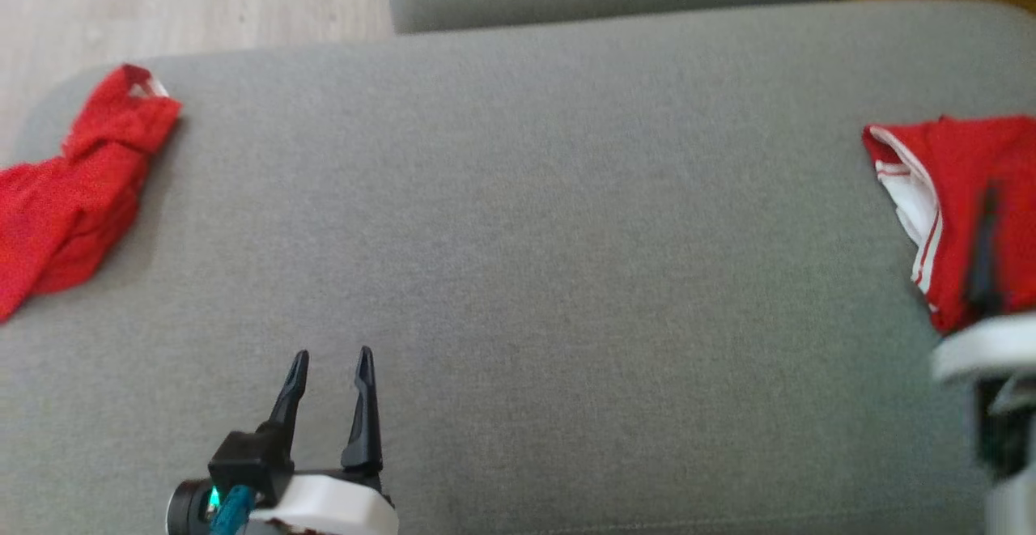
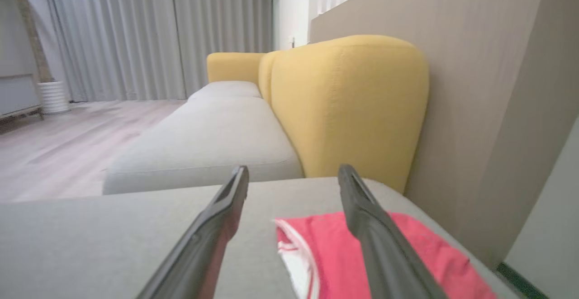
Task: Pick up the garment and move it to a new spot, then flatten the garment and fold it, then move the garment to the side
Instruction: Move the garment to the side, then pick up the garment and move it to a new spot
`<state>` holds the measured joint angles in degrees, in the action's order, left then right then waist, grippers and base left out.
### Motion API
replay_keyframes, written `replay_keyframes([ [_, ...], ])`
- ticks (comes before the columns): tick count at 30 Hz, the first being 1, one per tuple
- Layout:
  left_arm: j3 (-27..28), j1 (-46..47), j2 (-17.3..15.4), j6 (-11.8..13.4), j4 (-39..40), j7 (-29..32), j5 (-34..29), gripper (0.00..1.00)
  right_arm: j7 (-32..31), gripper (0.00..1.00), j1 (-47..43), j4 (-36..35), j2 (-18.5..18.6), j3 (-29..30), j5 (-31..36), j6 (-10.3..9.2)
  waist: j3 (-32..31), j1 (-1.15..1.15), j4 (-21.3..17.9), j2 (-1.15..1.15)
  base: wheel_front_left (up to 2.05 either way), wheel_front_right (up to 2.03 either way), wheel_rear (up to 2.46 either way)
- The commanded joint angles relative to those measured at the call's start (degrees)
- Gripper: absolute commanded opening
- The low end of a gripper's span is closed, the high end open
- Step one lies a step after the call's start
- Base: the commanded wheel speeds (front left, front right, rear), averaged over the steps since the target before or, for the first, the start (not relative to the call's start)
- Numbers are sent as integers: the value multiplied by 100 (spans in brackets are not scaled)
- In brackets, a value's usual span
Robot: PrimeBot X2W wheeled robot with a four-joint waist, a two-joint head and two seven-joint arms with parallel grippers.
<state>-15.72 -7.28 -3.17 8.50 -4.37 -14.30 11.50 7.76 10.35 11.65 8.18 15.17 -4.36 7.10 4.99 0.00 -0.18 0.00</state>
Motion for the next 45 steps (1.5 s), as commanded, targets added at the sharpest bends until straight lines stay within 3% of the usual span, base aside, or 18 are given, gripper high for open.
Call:
replay_keyframes([
  [1, 226, 112, 28, -7, 134, -70, 16, 100, -35, 100, -118, -401, -44, -255, -48, 39, -148, 0, 78, 0, 0, 0, 0],
  [6, 230, 34, 29, -60, -72, -70, -49, 100, 100, 100, -1111, -923, -389, -749, 2, 39, -345, 0, 197, 0, 0, 0, 0],
  [13, 302, -2, 29, -133, -279, -70, -41, 100, 579, 100, -2044, -638, -523, -1141, 180, 39, -546, 0, 372, 0, 0, 0, 0],
  [19, 382, -65, 29, -218, -355, -70, -72, 100, 712, 100, -2146, -363, -528, -1196, -118, 39, -609, 0, 403, 0, 0, 0, 0],
  [35, 376, -29, 29, -263, -340, -70, -100, 100, 723, 100, -1969, -550, -530, -1237, 21, 39, -557, 0, 438, 0, 0, 0, 0],
  [39, 356, 14, 29, -285, -357, -70, -108, 100, 723, 100, -2025, -605, -530, -1202, 20, 39, -572, 0, 696, 0, 0, 0, 0],
  [45, 304, 4, 29, -292, -338, -70, -122, 100, 723, 100, -2142, -668, -530, -1268, -63, 39, -632, 0, 1580, 0, 0, 0, 0],
])
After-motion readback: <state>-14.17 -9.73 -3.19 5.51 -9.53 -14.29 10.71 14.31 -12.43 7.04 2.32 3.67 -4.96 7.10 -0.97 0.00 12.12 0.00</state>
